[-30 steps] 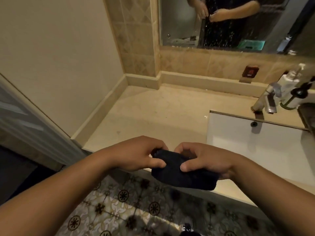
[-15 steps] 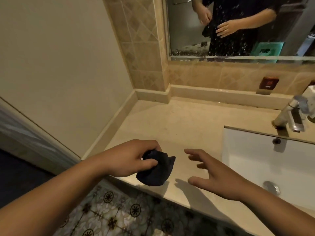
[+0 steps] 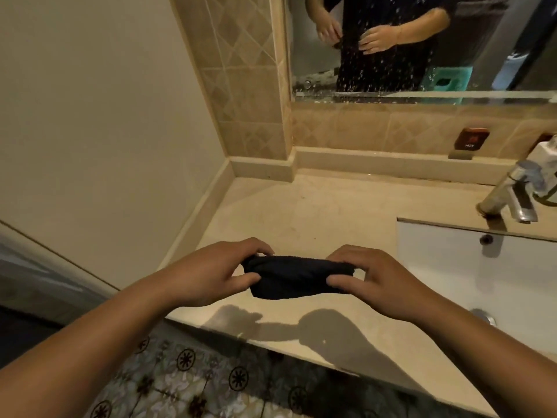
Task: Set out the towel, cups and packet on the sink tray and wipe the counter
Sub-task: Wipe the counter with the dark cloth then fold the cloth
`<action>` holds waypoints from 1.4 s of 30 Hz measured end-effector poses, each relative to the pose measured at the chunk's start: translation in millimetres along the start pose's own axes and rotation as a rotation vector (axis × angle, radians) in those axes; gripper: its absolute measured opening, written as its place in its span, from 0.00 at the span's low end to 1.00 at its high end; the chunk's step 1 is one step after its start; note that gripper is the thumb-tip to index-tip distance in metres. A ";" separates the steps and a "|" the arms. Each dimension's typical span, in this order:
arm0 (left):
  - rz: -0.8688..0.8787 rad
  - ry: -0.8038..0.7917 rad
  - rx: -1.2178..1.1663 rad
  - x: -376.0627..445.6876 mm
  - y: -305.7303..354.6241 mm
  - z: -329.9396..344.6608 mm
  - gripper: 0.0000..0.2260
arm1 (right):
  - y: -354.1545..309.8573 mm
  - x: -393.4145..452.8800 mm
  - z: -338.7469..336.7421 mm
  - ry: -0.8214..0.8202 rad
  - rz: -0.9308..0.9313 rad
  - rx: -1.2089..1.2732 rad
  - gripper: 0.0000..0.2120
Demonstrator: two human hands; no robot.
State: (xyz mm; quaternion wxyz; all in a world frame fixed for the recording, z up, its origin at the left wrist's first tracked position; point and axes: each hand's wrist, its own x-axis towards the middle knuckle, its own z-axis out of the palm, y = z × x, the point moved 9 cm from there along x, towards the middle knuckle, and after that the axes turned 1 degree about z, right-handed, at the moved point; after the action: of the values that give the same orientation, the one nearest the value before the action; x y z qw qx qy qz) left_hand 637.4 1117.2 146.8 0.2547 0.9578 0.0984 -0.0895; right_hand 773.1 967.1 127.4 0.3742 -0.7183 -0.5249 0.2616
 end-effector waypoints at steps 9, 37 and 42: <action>0.283 0.245 0.022 18.8 19.7 47.2 0.13 | -49.3 -13.1 -0.9 0.092 0.115 -0.352 0.11; 0.142 0.129 0.350 99.2 -61.9 207.7 0.25 | 168.4 -15.8 88.2 0.122 0.168 -0.626 0.19; 0.009 -0.083 0.453 123.1 -84.1 236.6 0.34 | 186.0 8.3 119.0 -0.087 0.275 -0.757 0.33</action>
State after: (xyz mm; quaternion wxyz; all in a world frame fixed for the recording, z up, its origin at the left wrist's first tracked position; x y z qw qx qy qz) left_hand 707.8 1086.7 -122.1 0.0377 0.9865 0.0608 -0.1473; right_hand 788.1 974.9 -93.0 0.0223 -0.8571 -0.4985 0.1278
